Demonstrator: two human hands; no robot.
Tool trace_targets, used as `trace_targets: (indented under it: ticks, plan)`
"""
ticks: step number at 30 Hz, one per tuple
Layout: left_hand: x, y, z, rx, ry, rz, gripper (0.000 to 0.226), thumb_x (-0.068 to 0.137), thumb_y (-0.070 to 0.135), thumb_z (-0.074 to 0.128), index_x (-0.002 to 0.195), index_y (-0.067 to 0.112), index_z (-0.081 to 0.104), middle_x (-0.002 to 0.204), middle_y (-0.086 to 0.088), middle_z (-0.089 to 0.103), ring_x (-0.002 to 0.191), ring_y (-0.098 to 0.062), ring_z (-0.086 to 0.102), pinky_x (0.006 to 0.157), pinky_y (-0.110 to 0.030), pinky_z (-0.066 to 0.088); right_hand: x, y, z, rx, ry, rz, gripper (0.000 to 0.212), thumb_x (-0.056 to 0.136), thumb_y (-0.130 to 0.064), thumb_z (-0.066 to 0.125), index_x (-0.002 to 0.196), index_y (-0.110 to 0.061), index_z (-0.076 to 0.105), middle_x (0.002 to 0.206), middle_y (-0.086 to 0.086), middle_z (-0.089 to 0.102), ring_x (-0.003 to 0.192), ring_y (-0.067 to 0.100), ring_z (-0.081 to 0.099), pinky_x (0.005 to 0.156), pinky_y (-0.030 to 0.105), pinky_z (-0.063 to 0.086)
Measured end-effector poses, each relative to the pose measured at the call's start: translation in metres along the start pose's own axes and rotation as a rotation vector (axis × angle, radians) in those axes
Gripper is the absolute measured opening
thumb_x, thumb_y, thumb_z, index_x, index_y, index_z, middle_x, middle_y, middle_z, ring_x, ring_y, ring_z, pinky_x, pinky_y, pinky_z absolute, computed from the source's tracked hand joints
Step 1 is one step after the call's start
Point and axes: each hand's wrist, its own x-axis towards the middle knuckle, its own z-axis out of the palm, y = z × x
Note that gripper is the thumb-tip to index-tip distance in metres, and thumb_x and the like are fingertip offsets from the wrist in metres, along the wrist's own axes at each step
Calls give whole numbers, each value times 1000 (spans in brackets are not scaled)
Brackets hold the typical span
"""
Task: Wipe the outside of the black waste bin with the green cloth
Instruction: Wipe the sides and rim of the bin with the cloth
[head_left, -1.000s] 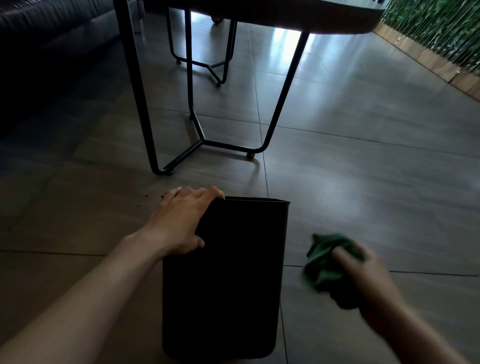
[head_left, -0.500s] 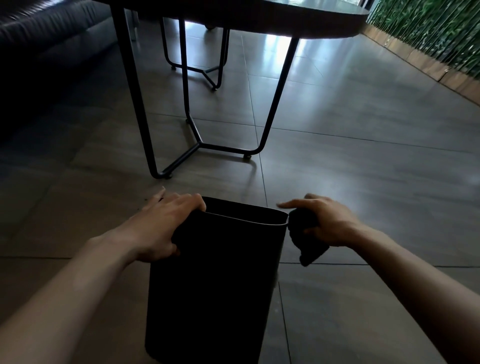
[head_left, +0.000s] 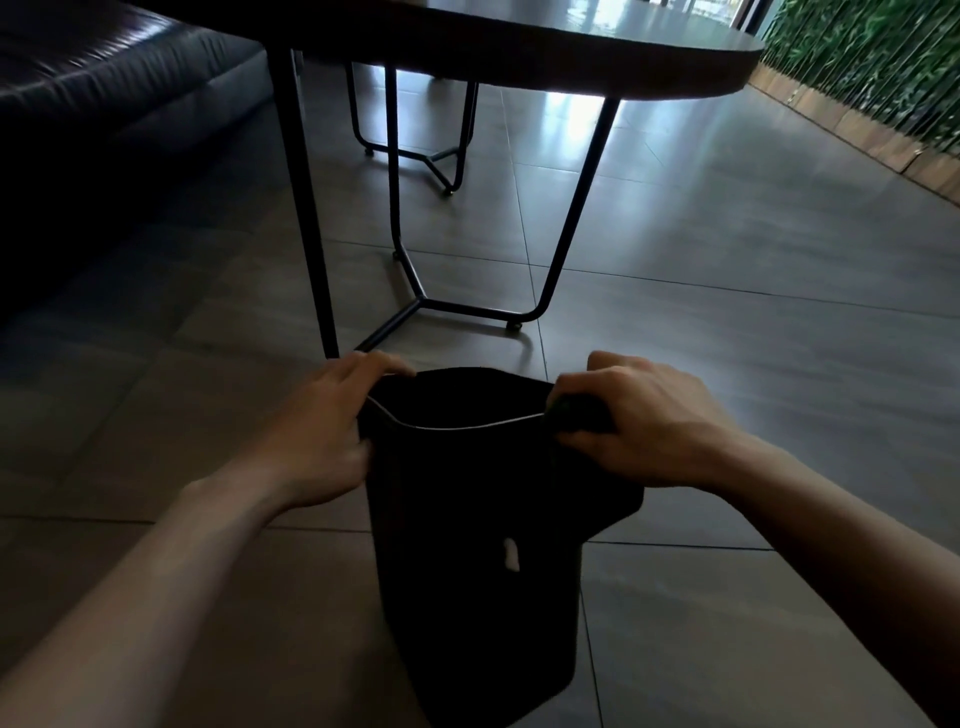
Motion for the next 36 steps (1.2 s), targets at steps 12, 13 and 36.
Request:
trace_targets:
  ticks: [12, 13, 36]
  plan:
    - [16, 15, 20, -4, 0, 130, 74, 81, 36, 72, 145, 50, 37, 141, 20, 52, 132, -15, 43, 108, -46, 42, 24, -46, 14, -23, 165, 206, 37, 90, -48, 62, 126, -44, 56, 105, -3, 53, 76, 26, 56, 63, 33, 43]
    - [16, 13, 20, -30, -2, 119, 75, 81, 34, 73, 145, 49, 37, 141, 19, 52, 134, -15, 41, 110, -46, 41, 20, -45, 17, 51, 198, 206, 42, 89, -44, 65, 130, -44, 54, 109, -4, 55, 80, 25, 58, 66, 34, 46]
    - [34, 1, 24, -198, -48, 75, 70, 89, 19, 69, 140, 57, 40, 150, 16, 47, 150, -5, 24, 120, -50, 31, -56, -56, 175, -386, 397, -770, 36, 108, -20, 46, 142, -28, 55, 148, 1, 54, 136, 30, 53, 119, 50, 35]
